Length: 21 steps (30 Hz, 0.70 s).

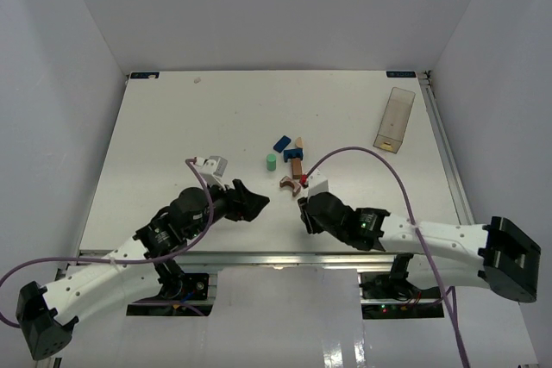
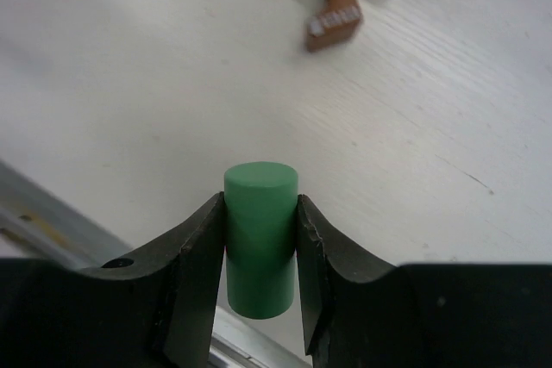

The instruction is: Build the wood block tower

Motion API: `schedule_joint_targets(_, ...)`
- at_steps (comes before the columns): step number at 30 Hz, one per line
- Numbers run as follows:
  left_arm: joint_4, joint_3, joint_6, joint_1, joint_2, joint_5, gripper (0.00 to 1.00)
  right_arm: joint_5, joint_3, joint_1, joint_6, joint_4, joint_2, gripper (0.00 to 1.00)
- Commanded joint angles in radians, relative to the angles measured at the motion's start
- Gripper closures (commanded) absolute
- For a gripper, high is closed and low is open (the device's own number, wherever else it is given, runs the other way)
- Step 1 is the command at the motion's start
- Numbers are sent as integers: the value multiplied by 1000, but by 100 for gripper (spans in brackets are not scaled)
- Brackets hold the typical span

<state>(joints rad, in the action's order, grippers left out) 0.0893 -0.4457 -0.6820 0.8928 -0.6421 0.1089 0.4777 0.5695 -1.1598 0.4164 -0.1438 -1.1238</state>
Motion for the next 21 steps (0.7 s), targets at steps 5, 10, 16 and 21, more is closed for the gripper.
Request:
schedule_joint_targets(5, 41, -178, 25, -4, -140, -266, 20, 15, -66, -188, -178, 323, 144, 92)
schedule_joint_targets(10, 18, -171, 24, -3, -203, -311, 30, 128, -60, -300, -229, 383, 134, 92)
schedule_joint_targets(16, -1, -124, 14, -3, -194, -342, 36, 226, -43, -374, -262, 407, 116, 92)
schedule_joint_targets(21, -26, -93, 4, -3, -176, -401, 36, 257, -36, -391, -276, 426, 103, 92)
